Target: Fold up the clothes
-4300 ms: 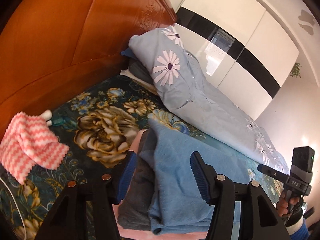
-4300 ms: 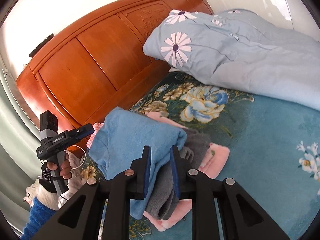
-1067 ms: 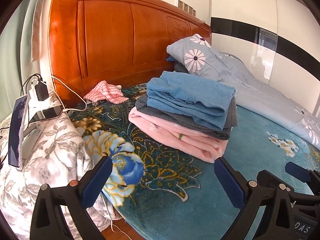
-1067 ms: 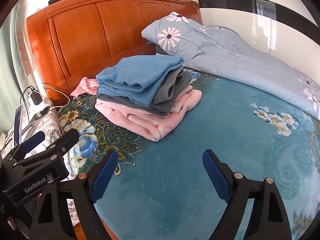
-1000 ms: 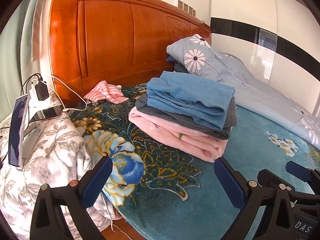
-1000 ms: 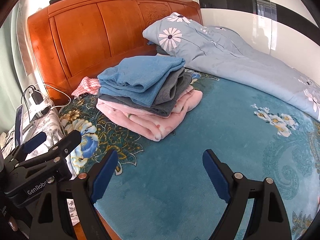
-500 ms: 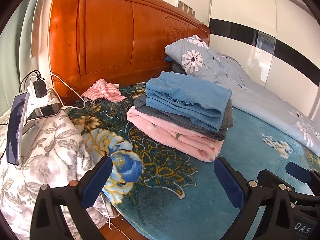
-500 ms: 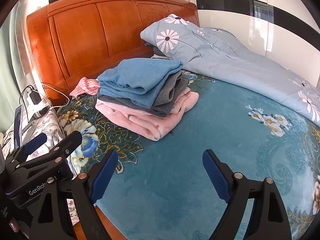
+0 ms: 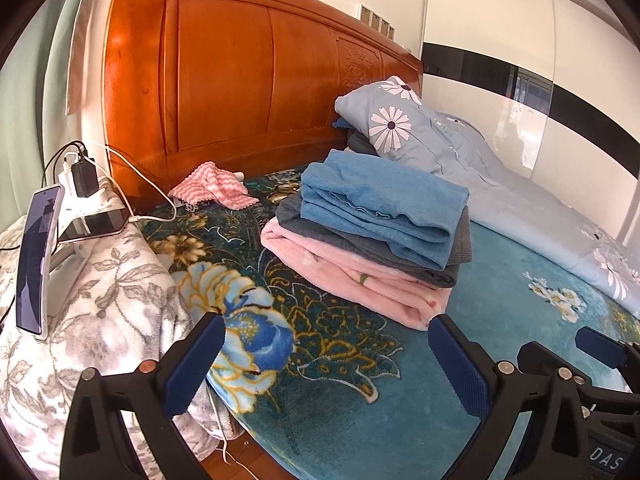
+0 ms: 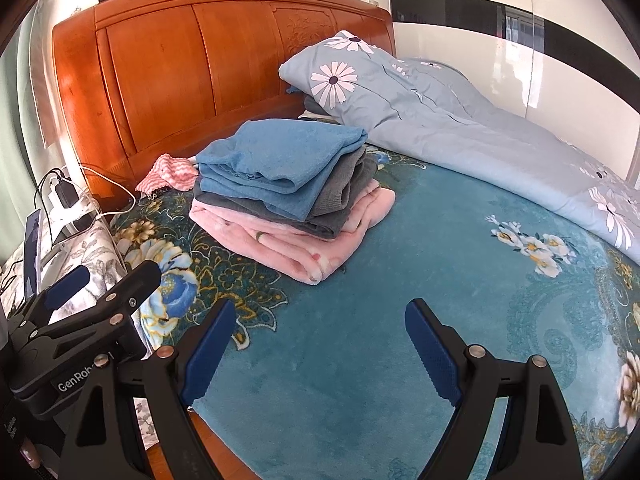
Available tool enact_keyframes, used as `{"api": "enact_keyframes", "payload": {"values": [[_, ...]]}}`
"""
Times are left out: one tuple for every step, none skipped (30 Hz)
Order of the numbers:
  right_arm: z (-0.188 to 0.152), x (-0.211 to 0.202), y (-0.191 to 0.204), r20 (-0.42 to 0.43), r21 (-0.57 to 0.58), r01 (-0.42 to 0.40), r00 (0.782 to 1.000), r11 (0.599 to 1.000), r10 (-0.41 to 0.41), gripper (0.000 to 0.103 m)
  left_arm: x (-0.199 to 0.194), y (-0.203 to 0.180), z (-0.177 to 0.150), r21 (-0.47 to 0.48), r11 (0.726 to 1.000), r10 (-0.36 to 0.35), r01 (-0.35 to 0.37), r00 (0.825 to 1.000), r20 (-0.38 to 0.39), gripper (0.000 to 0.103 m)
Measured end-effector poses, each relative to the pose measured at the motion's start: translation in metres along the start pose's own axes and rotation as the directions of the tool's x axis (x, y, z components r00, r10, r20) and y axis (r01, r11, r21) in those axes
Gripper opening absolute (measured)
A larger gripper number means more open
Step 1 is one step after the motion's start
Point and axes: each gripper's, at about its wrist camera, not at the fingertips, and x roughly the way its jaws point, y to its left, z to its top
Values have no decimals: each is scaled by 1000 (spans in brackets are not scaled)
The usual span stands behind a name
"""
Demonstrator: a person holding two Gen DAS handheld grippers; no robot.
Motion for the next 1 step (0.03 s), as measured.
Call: {"api": "enact_keyframes", "payload": {"values": [[0,0,1,-1,-1,-1,1000,1000,1,88,0,1,0,1,1000,1,-1,1000,1,103]]}}
